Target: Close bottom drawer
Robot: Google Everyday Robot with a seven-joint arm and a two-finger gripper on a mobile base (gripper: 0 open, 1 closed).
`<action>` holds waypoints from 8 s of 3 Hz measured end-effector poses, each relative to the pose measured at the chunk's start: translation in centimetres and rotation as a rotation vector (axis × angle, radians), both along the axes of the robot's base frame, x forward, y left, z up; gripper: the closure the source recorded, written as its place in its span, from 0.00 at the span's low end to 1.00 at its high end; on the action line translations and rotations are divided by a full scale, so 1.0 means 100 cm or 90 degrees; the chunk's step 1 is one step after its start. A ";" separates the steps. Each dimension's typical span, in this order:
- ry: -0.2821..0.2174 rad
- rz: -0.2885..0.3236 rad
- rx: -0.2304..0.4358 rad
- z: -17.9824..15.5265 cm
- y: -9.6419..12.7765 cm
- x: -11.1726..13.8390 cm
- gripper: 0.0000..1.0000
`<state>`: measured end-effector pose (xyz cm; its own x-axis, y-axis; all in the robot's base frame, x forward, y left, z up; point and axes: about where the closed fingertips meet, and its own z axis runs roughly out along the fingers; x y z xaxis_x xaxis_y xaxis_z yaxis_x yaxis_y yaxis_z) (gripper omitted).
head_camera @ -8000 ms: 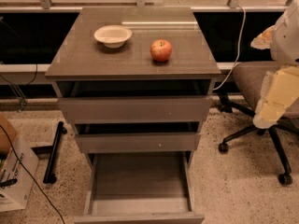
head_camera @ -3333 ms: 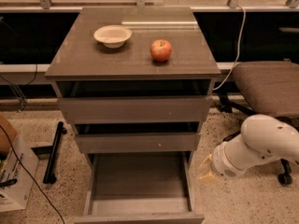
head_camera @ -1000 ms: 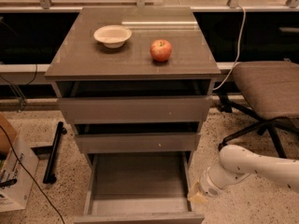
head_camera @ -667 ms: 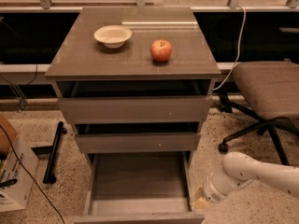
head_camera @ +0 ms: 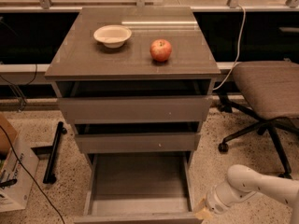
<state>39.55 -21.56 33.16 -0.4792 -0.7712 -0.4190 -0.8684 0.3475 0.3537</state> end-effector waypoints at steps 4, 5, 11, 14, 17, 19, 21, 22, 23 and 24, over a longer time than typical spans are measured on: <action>0.047 -0.007 0.024 -0.059 0.001 -0.018 1.00; 0.026 0.004 0.018 -0.077 0.007 -0.016 1.00; -0.028 0.057 0.034 -0.161 0.064 0.027 1.00; -0.069 0.073 0.034 -0.175 0.072 0.071 1.00; -0.154 0.066 0.047 -0.192 0.082 0.151 1.00; -0.252 0.013 0.049 -0.180 0.064 0.209 1.00; -0.331 -0.017 0.049 -0.150 0.056 0.237 1.00; -0.347 -0.019 0.053 -0.143 0.055 0.243 1.00; -0.345 -0.018 0.054 -0.145 0.057 0.242 0.83; -0.343 -0.017 0.056 -0.146 0.060 0.240 0.60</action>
Offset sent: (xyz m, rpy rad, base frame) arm -0.0168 0.0004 -0.0666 0.0496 0.1523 -0.0181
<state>63.59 -15.60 18.55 -0.1970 -0.7129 -0.6730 -0.9262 0.3605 -0.1108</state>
